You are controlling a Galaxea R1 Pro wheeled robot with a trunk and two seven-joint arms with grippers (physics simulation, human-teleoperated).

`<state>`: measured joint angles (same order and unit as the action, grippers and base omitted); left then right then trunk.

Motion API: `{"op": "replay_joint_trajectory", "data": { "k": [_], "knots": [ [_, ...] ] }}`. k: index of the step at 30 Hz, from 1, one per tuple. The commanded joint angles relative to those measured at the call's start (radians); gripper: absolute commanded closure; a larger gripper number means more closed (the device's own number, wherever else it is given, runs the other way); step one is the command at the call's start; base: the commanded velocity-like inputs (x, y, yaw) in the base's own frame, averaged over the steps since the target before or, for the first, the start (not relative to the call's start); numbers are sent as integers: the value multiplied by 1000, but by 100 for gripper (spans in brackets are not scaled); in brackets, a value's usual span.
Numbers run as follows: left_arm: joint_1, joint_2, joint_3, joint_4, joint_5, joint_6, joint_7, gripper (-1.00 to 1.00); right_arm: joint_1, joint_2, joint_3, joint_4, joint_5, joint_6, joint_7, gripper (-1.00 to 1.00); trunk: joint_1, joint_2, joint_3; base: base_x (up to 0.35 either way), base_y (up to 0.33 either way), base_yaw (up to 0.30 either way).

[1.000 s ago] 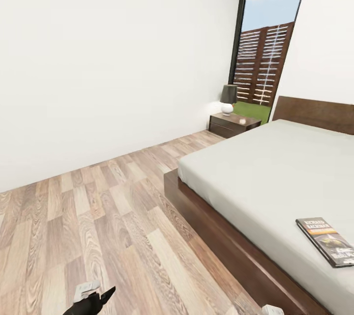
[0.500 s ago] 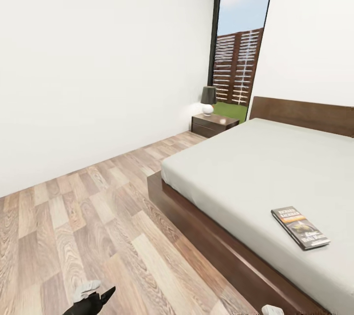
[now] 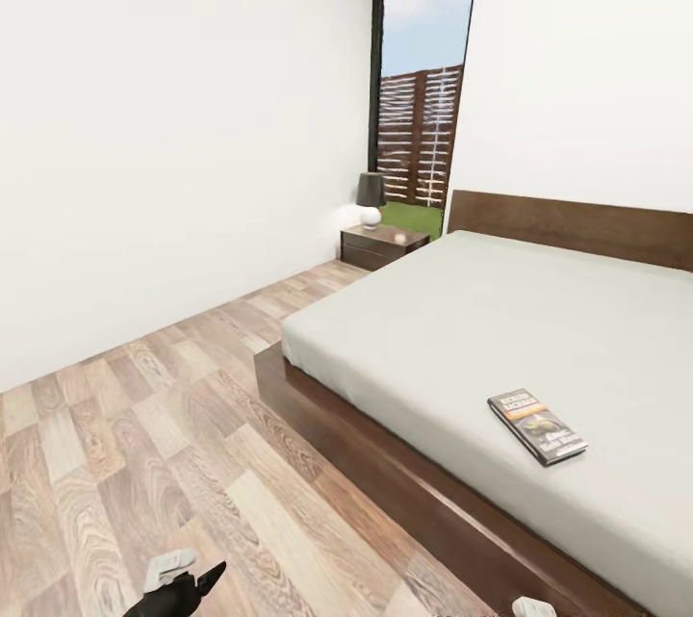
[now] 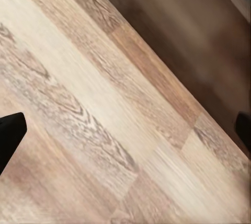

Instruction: In the bedroom, move the book from the bed onto either nightstand, and place the two sandals side by side next to the bed.

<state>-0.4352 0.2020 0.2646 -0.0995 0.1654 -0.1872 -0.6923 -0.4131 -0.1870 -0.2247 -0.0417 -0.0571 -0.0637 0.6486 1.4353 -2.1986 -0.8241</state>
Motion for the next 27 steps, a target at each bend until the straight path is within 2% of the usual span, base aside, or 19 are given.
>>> {"op": "replay_joint_trajectory", "data": {
  "k": [1, 27],
  "knots": [
    [0, 0, -3, 1, 8, -2, -4, -100, -1, 0, 2, 2, -6, -2, 3, -100, 0, 0, 0, 0, 0, -256],
    [0, 0, -2, 1, 8, -2, -4, -100, -1, 0, 2, 2, -6, -2, 3, -100, 0, 0, 19, 0, 0, -258]
  ]
}}
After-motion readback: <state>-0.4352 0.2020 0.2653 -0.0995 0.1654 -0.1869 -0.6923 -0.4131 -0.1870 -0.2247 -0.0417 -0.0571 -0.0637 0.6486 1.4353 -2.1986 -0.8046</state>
